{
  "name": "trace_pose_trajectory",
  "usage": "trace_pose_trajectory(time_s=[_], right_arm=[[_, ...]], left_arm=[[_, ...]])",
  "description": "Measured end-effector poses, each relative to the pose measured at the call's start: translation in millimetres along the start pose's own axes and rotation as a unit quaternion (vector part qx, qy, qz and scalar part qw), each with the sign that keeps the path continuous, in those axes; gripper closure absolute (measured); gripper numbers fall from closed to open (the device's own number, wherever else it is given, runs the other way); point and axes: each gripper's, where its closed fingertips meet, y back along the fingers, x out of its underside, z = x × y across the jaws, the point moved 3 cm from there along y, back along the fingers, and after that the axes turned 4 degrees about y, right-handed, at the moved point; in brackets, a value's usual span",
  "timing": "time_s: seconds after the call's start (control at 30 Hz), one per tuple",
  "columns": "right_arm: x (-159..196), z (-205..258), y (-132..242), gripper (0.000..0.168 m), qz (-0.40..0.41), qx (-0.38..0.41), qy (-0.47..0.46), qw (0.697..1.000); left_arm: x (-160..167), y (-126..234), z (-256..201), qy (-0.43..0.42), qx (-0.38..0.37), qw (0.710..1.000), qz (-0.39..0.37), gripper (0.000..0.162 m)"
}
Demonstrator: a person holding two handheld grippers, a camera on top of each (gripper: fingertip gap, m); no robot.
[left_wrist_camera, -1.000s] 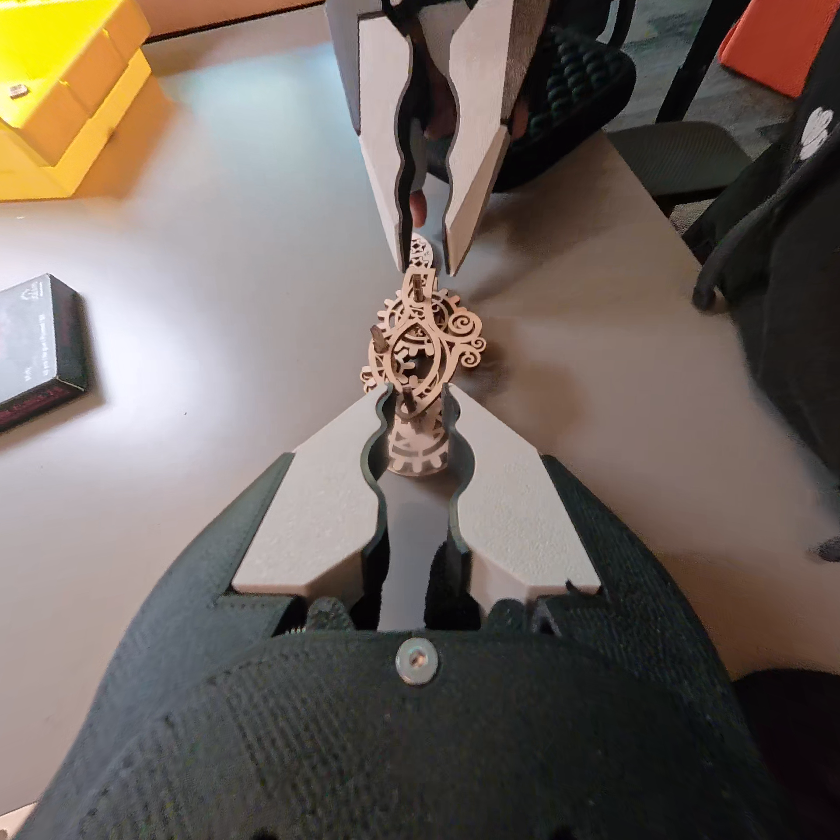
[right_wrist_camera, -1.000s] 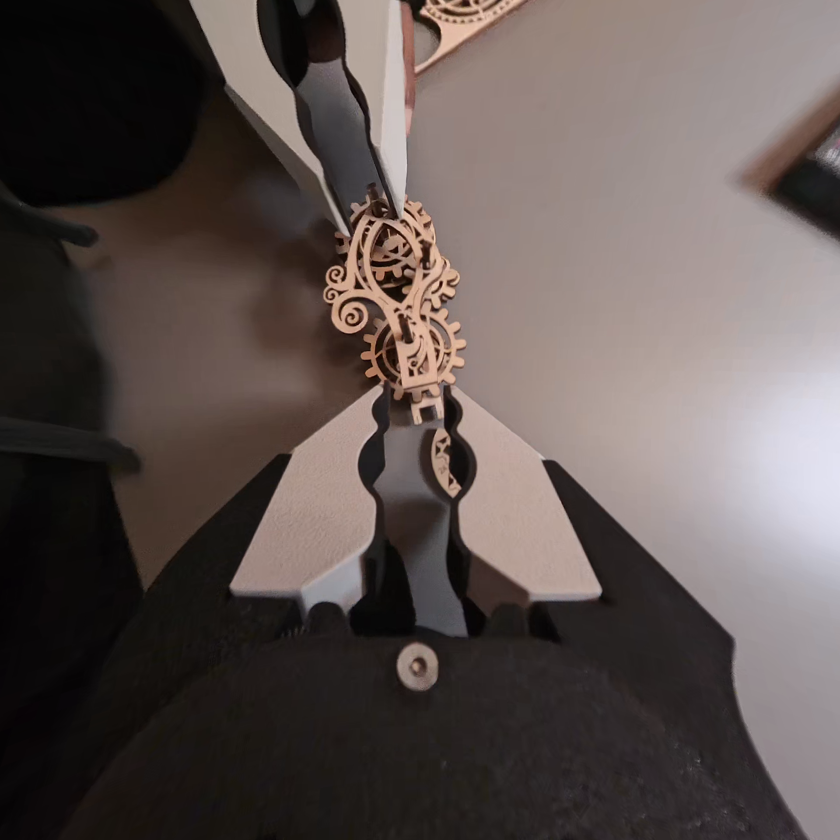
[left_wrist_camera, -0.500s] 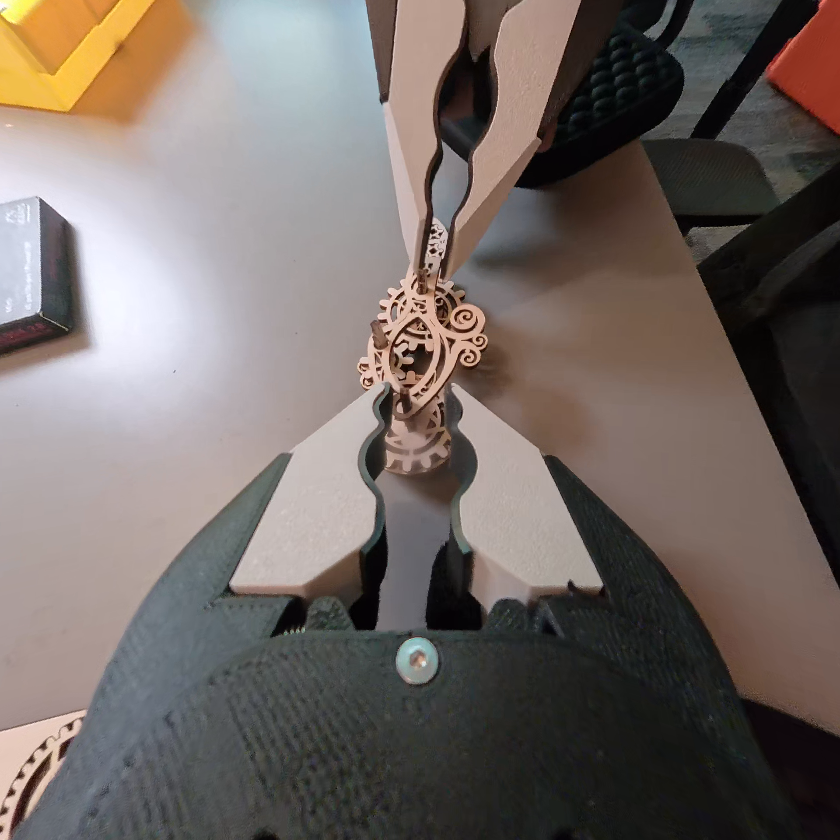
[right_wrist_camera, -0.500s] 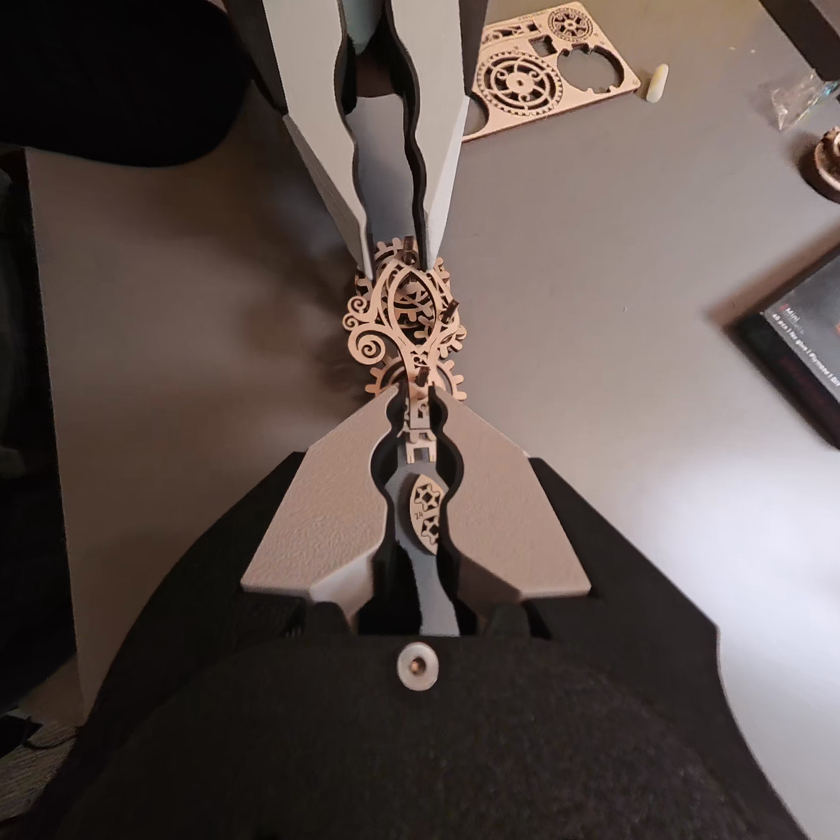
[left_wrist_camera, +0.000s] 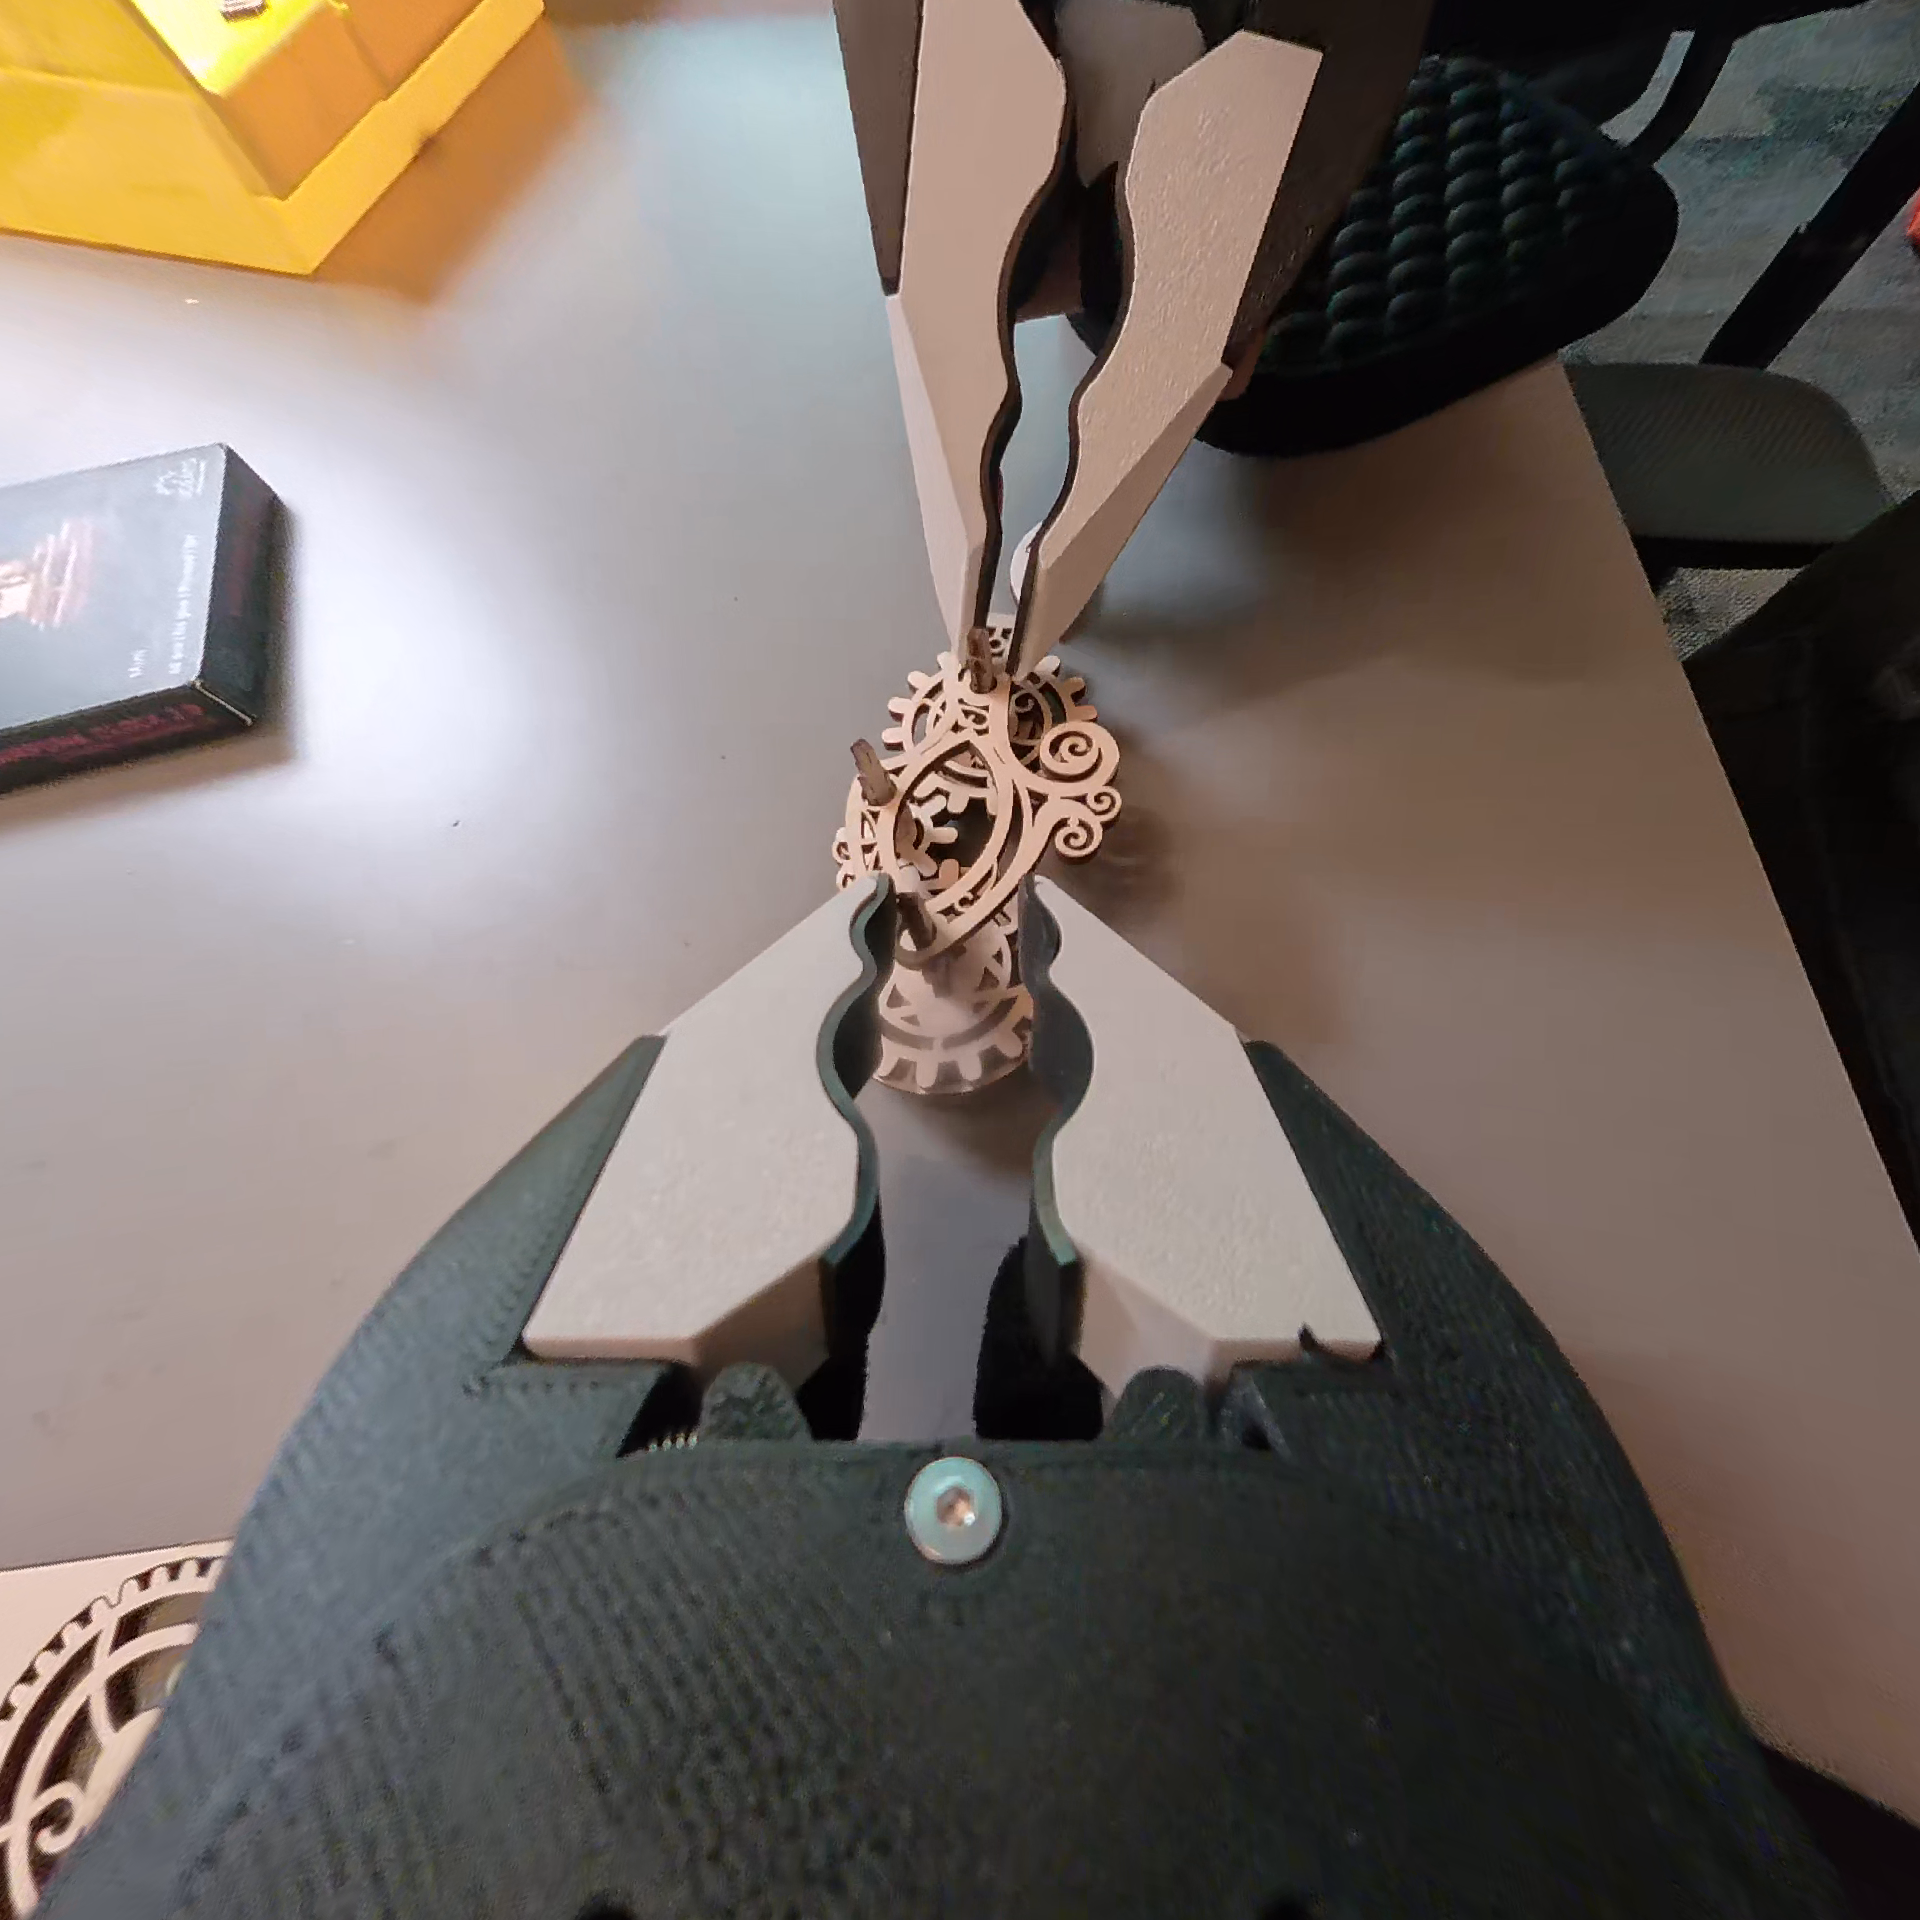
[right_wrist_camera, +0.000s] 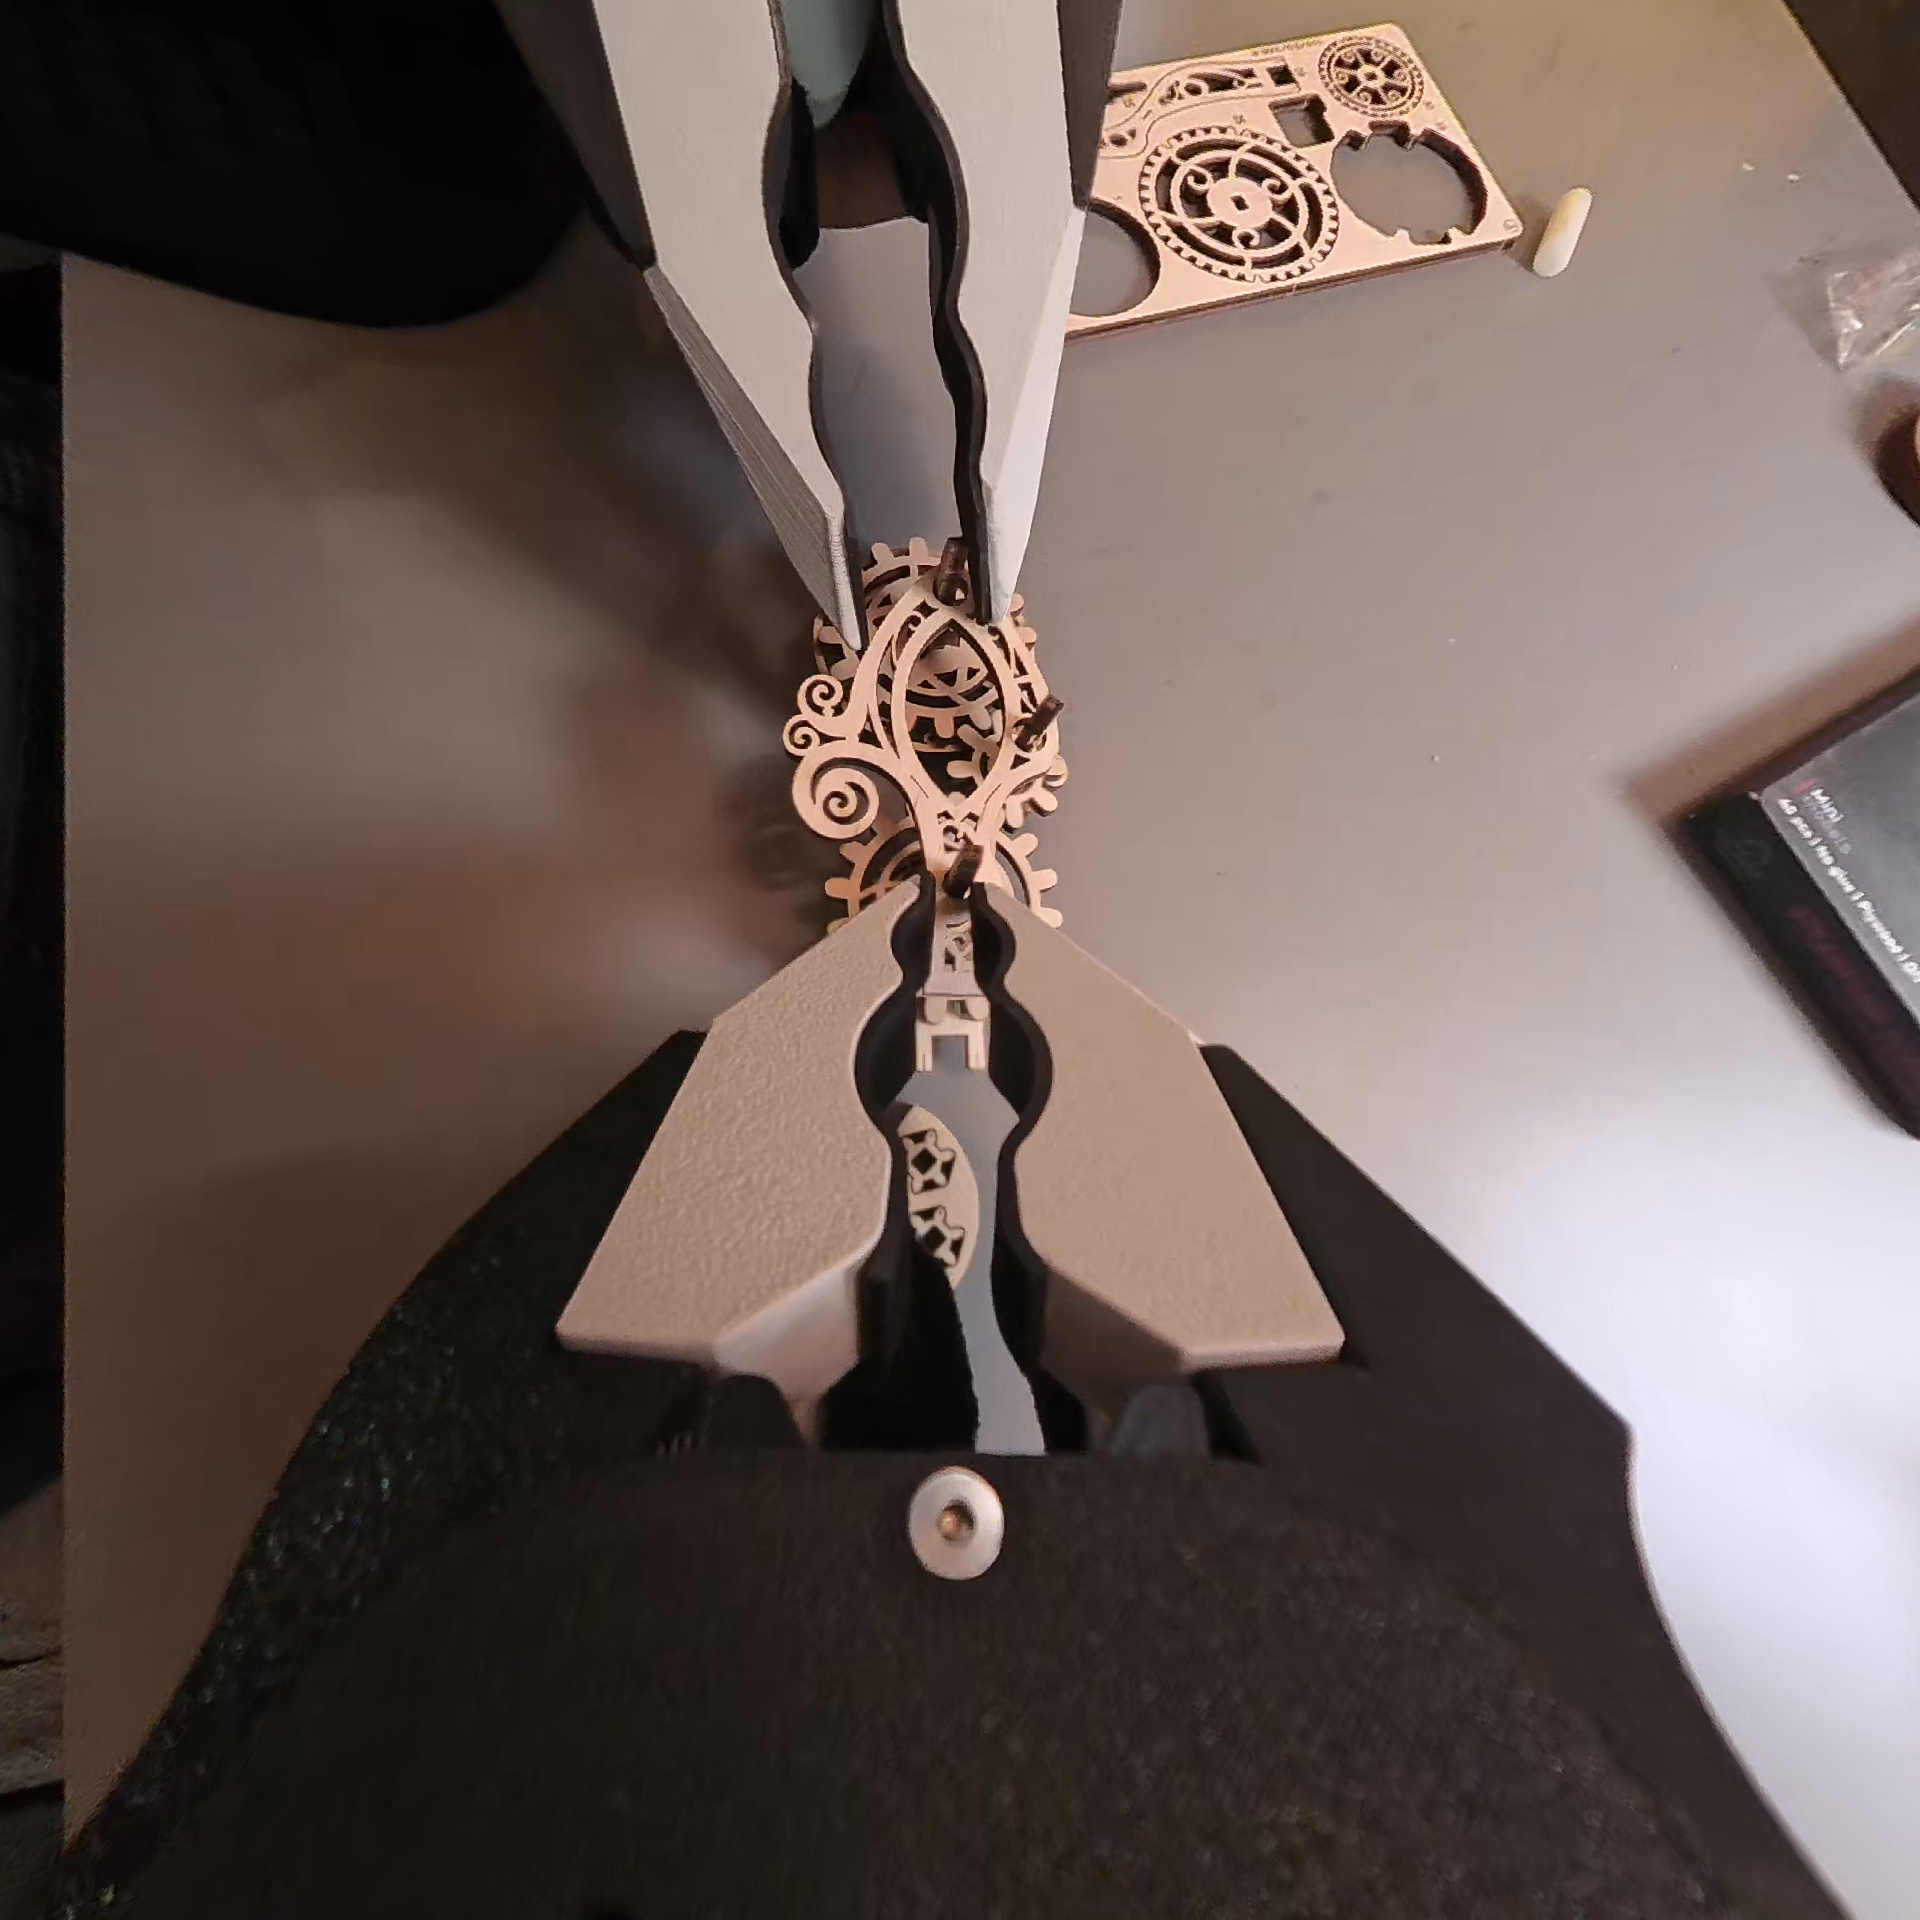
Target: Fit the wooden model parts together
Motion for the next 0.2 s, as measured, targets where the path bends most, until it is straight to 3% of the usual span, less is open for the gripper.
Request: trace_pose_trajectory(time_s=[0.03,0.2], right_arm=[[-1.1,-0.3,1.0,0.163,0.002,-0.001,0.005,1.000],[-3.1,-5.0,1.4,0.168,0.016,0.005,0.028,0.999]], left_arm=[[0.2,0.1,0.1,0.000,0.001,1.000,-0.002,0.141],[3.5,1.2,3.3,0.001,-0.007,1.000,-0.009,0.142]])
